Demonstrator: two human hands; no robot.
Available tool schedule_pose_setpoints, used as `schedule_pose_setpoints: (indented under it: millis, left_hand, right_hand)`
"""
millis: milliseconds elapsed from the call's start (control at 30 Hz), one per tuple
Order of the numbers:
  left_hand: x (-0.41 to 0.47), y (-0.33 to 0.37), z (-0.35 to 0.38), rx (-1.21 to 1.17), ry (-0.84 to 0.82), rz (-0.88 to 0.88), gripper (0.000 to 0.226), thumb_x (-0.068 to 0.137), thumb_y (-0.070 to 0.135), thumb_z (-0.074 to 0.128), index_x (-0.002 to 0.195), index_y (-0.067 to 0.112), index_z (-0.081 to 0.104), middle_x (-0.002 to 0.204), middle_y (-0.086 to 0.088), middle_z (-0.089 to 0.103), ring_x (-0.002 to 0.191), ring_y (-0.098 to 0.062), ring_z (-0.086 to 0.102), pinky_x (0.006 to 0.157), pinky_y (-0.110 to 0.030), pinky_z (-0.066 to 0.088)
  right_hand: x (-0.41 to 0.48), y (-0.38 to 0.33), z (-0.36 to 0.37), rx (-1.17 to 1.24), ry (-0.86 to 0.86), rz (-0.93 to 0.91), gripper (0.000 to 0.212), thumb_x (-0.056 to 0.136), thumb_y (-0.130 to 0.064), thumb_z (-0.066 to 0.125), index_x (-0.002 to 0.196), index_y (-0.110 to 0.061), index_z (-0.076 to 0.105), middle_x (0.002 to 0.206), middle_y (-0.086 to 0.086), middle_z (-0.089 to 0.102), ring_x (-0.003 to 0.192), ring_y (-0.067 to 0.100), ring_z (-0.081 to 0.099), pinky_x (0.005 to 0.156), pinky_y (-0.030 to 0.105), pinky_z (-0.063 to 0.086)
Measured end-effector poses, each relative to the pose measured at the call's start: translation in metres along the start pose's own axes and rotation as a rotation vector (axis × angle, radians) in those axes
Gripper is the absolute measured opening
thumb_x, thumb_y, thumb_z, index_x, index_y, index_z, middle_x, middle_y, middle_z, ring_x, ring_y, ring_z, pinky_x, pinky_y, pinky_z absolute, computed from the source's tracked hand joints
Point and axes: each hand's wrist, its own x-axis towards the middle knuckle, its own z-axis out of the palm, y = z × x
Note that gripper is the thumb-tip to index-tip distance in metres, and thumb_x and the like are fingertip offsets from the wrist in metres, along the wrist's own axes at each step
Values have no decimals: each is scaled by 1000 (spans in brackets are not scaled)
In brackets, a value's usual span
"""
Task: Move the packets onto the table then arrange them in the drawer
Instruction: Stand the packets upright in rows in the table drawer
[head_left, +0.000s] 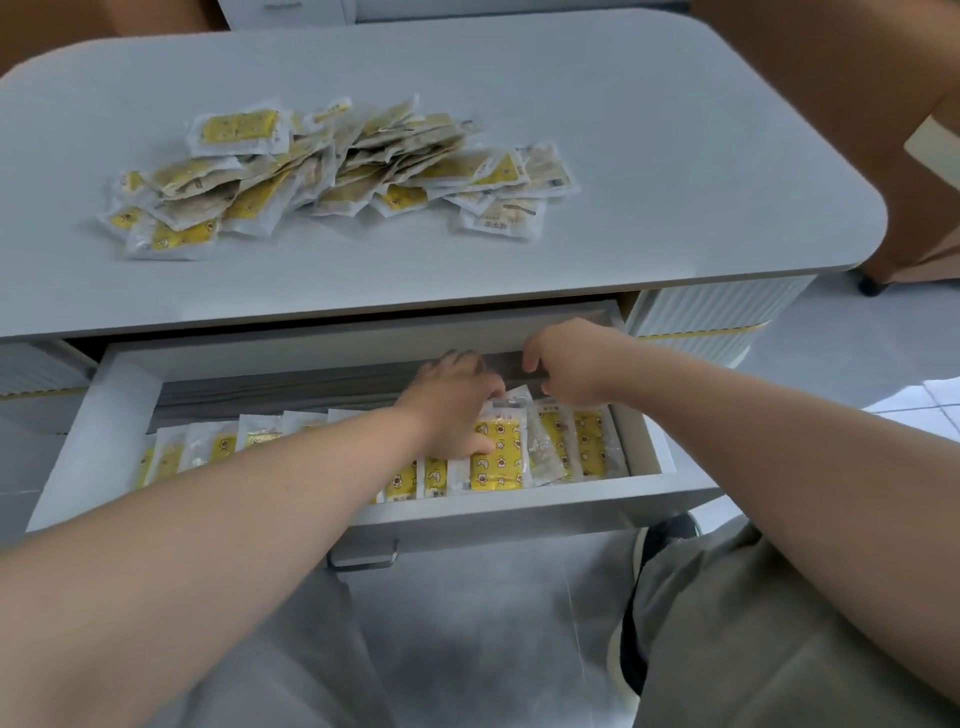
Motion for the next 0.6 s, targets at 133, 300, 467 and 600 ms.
schedule_pose_setpoints:
  millis: [133,300,467,600]
  left_hand:
    - [0,1,6,-32,-110,-123,85,85,50,70,154,22,30,154,-8,34,142,-30,32,113,-49,34]
    - [8,-4,3,-137,-127,-187,75,85,51,70,149,20,45,146,-6,45,135,-28,44,110,-41,42]
    - [3,-9,0,-38,-124,-156,56,87,56,66,127,17,62,113,-2,48,112,-24,51,91,-35,47]
    - [-1,-11,1,46,-128,-110,57,86,56,68,128,18,60,118,-3,53,109,-23,54,81,-33,48]
  right_hand:
    - [12,-1,6,11,-28,-31,46,93,-1,55,137,-13,58,124,10,64,111,29,62,97,40,55]
    - [24,-5,23,-10,-115,-85,52,93,2,51,142,-14,54,129,9,63,111,27,61,90,33,53]
    - [32,-4,35,-53,-157,-86,48,93,0,51,139,-12,58,135,10,59,121,29,58,103,41,50]
    - [34,-6,37,-81,-184,-99,35,95,-5,52,124,-12,69,119,6,69,105,25,64,96,39,55]
